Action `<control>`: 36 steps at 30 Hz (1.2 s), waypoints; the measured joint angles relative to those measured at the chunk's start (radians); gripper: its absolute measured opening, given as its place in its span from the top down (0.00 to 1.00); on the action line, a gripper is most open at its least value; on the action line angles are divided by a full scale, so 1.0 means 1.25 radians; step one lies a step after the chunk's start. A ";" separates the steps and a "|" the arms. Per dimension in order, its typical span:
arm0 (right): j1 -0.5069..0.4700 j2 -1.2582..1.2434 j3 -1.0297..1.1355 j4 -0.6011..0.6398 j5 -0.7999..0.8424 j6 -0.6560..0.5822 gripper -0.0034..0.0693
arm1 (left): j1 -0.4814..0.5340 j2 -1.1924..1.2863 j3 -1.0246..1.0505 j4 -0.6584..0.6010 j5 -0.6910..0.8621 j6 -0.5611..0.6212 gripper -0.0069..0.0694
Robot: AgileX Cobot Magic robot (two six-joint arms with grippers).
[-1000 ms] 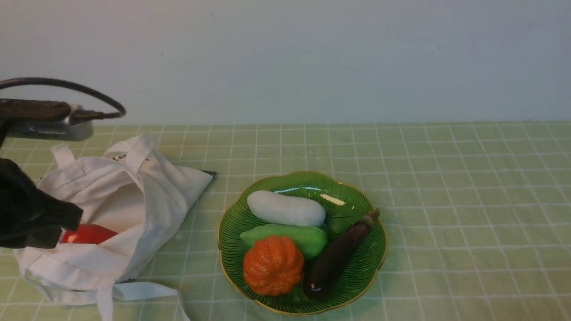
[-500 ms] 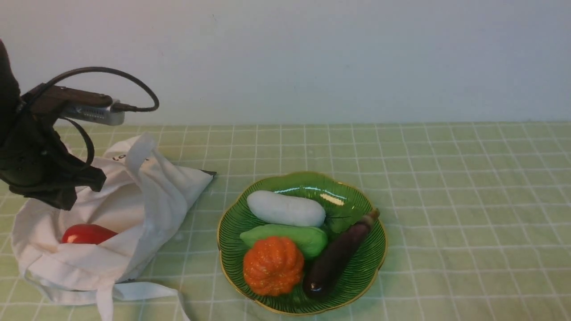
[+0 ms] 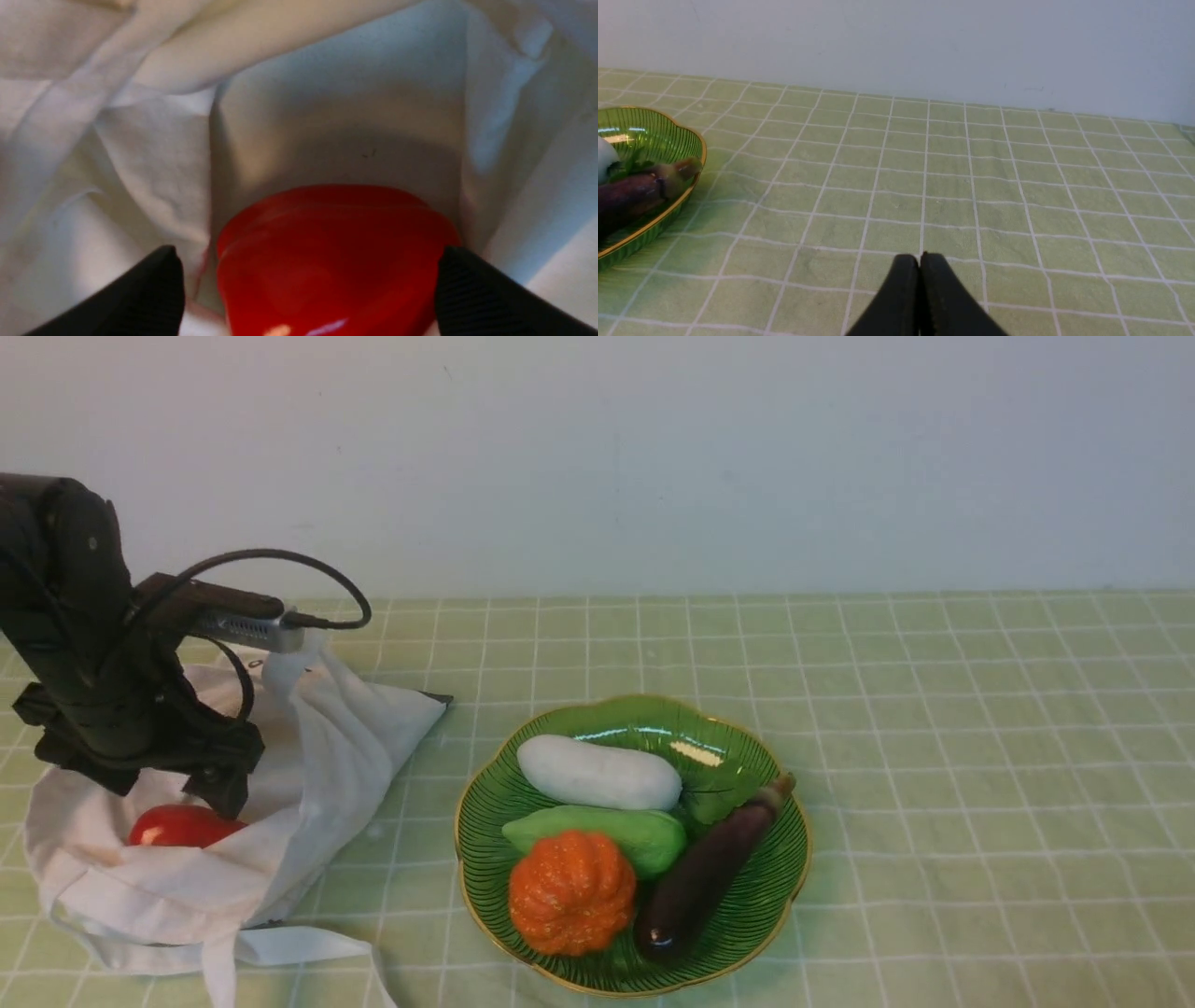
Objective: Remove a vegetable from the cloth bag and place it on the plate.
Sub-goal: Grab a bell pepper from the bag with your left arm
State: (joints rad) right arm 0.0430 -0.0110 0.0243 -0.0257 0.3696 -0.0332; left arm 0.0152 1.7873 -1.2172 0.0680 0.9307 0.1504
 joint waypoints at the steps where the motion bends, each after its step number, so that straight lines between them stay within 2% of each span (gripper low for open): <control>1: 0.000 0.000 0.000 0.000 0.000 0.000 0.97 | 0.000 0.001 0.000 0.000 -0.001 0.000 0.02; 8: 0.000 0.000 0.000 0.000 0.000 0.000 0.97 | 0.000 0.039 -0.001 -0.001 -0.005 0.000 0.04; 16: 0.000 0.000 0.000 0.000 0.000 0.000 0.97 | 0.000 0.052 -0.009 -0.001 0.003 -0.004 0.16; 29: 0.000 0.000 0.000 0.000 0.000 0.000 0.97 | 0.000 0.039 -0.010 -0.001 0.015 -0.017 0.18; 30: 0.000 0.000 0.000 0.000 0.000 0.000 0.97 | 0.000 0.030 -0.008 -0.001 0.015 -0.022 0.22; 31: 0.000 0.000 0.000 0.000 0.000 0.000 0.97 | 0.000 0.012 -0.006 -0.001 0.016 -0.026 0.36; 32: 0.000 0.000 0.000 0.000 0.000 0.000 0.97 | 0.000 0.008 -0.006 -0.001 0.016 -0.026 0.36; 33: 0.000 0.000 0.000 0.000 0.000 0.000 0.97 | 0.000 -0.017 -0.004 -0.001 0.015 -0.030 0.61; 34: 0.000 0.000 0.000 0.000 0.000 0.000 0.97 | 0.000 -0.037 -0.003 -0.001 0.015 -0.031 0.73; 36: 0.000 0.000 0.000 0.000 0.000 0.000 0.97 | 0.000 -0.075 -0.002 -0.001 0.015 -0.032 0.86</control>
State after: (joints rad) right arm 0.0430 -0.0110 0.0243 -0.0257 0.3696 -0.0332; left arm 0.0152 1.6941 -1.2202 0.0671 0.9494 0.1109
